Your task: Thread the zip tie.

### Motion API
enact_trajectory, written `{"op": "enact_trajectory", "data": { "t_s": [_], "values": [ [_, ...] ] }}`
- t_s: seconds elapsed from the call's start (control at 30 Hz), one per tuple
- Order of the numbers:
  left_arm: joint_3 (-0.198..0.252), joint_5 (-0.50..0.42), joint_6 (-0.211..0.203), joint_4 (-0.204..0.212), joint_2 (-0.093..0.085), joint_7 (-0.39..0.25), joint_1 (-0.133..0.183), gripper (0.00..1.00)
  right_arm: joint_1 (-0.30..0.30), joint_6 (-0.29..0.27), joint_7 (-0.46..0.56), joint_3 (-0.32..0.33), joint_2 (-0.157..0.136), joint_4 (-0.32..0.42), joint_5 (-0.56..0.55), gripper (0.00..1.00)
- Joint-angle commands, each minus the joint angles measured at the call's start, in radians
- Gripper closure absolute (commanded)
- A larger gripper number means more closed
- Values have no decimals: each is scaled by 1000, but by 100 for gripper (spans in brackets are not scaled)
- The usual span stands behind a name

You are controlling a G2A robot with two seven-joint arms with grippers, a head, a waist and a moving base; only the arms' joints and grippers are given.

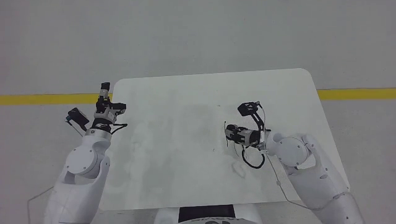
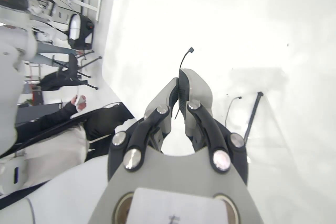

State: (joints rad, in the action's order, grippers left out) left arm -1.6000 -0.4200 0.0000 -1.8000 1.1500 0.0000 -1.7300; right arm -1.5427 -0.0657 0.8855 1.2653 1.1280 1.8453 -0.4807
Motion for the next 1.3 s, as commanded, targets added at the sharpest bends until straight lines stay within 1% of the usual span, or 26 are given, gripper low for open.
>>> {"op": "enact_trajectory", "data": {
  "t_s": [0.0, 0.2, 0.3, 0.37, 0.43, 0.47, 0.53, 0.57, 0.6, 0.67, 0.7, 0.73, 1.0, 1.03, 1.07, 1.1, 1.13, 1.17, 1.27],
  "values": [
    [0, 0, 0, 0, 0, 0, 0, 0, -3, -4, -9, 4, 0, -1, 31, 100],
    [0, 0, 0, 0, 0, 0, 0, 0, -3, -4, -9, 4, 0, -1, 31, 100],
    [0, 0, 0, 0, 0, 0, 0, 0, -12, -5, -41, 1, 1, -5, 42, 100],
    [2, -3, 1, 1, 0, -3, 0, 0, -22, 2, -86, 7, 2, -2, 56, 100],
    [17, -36, -2, 9, 3, -30, -2, 0, -31, 1, -127, 14, 3, 3, 80, 100],
    [27, -47, -8, 18, 4, -61, -4, 0, -37, 1, -152, 18, 3, 5, 92, 100],
    [39, -39, -28, 32, 4, -108, -4, 0, -43, -1, -179, 22, 4, 9, 113, 100],
    [49, -30, -40, 43, 4, -142, -4, 0, -48, -1, -199, 24, 5, 10, 130, 100],
    [57, -31, -49, 49, 4, -159, -2, 0, -52, 0, -214, 25, 5, 10, 141, 100],
    [85, -39, -65, 52, 7, -194, 3, 0, -58, 2, -237, 23, 7, 7, 174, 100],
    [107, -27, -83, 48, 8, -226, 8, 0, -63, 4, -248, 22, 10, 0, 225, 100],
    [114, -3, -96, 49, 8, -230, 10, 0, -61, 4, -247, 23, 10, -6, 245, 100],
    [114, -3, -96, 49, 8, -230, 10, 0, -60, 4, -245, 23, 10, -9, 250, 100],
    [116, -2, -95, 48, 8, -232, 11, 0, -62, 5, -257, 21, 11, -10, 253, 100],
    [123, -1, -95, 46, 8, -246, 15, 0, -63, 5, -269, 17, 12, -11, 257, 100],
    [131, -5, -102, 42, 8, -272, 19, 0, -63, 6, -280, 12, 13, -11, 256, 100],
    [140, -4, -113, 41, 7, -321, 25, 0, -62, 10, -297, 5, 14, -9, 249, 100],
    [144, 4, -126, 40, 6, -356, 30, 0, -63, 14, -318, 1, 16, -8, 249, 100],
    [171, 15, -143, 44, 4, -440, 47, 0, -70, 28, -390, -11, 21, -6, 261, 100]
  ]
}}
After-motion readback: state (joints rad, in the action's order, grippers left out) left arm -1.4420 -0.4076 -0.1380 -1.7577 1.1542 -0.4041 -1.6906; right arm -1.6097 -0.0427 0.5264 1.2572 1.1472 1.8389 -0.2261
